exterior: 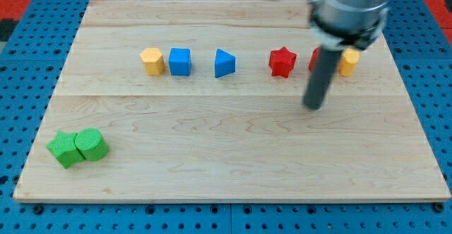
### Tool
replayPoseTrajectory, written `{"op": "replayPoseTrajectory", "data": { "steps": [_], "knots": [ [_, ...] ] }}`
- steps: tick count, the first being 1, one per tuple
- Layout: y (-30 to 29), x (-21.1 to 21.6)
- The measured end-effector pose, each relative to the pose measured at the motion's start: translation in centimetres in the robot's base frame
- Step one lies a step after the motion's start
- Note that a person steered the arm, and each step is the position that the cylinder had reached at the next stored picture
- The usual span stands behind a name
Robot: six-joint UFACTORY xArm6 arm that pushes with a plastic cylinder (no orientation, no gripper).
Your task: Separate green circle from the green star
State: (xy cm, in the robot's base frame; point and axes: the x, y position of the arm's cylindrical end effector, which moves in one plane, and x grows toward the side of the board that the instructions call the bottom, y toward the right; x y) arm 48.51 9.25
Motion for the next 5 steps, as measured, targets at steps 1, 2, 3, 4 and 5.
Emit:
{"op": "replayPoseTrajectory", "data": {
  "steps": [1, 2, 3, 4, 5],
  "knots": [
    [-12.0, 5.1],
    [-22.1, 8.8],
    [-24.5, 11.4],
    [-28.8, 9.8],
    [-28.3, 6.6]
  ]
}}
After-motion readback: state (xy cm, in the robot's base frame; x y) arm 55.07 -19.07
